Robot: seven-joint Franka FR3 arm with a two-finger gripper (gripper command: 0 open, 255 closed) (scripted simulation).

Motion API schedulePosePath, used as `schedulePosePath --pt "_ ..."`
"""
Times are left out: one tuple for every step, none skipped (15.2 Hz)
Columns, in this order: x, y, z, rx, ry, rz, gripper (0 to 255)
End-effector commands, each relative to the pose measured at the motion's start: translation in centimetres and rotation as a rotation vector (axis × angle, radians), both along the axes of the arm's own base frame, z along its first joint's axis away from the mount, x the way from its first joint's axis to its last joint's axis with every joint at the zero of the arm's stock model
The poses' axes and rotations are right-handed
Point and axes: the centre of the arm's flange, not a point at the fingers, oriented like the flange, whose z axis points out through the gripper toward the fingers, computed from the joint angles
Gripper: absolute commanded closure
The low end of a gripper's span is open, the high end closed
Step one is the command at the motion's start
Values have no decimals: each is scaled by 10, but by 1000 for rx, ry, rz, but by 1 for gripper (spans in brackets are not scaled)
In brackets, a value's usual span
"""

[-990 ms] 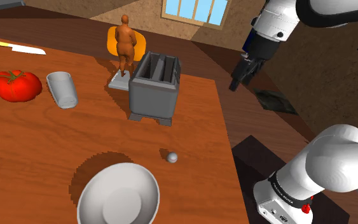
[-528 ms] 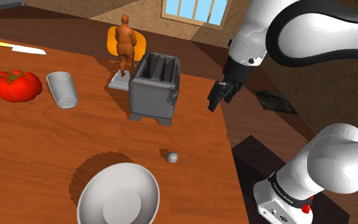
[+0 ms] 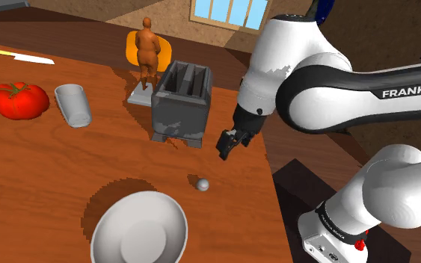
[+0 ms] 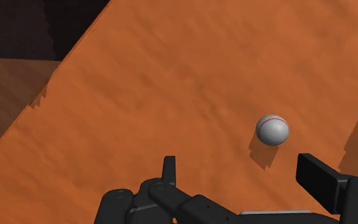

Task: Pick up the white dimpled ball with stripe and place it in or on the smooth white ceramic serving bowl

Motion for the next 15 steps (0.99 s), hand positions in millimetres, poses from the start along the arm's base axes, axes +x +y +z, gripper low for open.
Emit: schedulePosePath --pt "3 22 -17 -5 -1 -3 0" --pt "3 32 -27 -9 -1 -4 0" --pt "3 42 -36 -13 -1 -5 0" --pt "3 52 -45 -17 0 -6 0" --pt "3 62 -54 -21 0 -8 0" --pt "3 72 -64 -25 0 -9 0" --pt "4 82 -73 -29 0 -10 0" --pt "4 90 -81 -33 0 -11 0" --pt "4 90 -86 -33 0 -11 0" --pt "4 90 -91 -33 0 -11 0" --pt "4 90 -96 -33 0 -11 0" --pt "4 90 -102 -33 0 -11 0" --pt "4 89 -107 -33 0 -11 0" --pt "5 89 -112 -33 0 -11 0" --pt "5 89 -118 -33 0 -11 0"
